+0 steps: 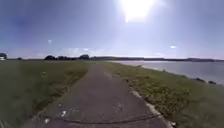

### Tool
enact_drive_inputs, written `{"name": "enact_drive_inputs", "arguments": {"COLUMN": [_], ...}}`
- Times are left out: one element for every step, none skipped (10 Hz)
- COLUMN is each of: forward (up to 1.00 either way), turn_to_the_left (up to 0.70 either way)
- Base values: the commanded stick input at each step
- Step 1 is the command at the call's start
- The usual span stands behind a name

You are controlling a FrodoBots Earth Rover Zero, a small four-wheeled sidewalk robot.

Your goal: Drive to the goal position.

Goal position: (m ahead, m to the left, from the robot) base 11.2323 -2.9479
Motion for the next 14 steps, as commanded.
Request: {"name": "enact_drive_inputs", "arguments": {"forward": [0.70, 0.70, 0.70, 0.70, 0.70, 0.70, 0.70, 0.70, 0.70, 0.70, 0.70, 0.70, 0.70, 0.70], "turn_to_the_left": [0.00, 0.00, 0.00, 0.00, 0.00, 0.00, 0.00, 0.00, 0.00, 0.00, 0.00, 0.00, 0.00, 0.00]}}
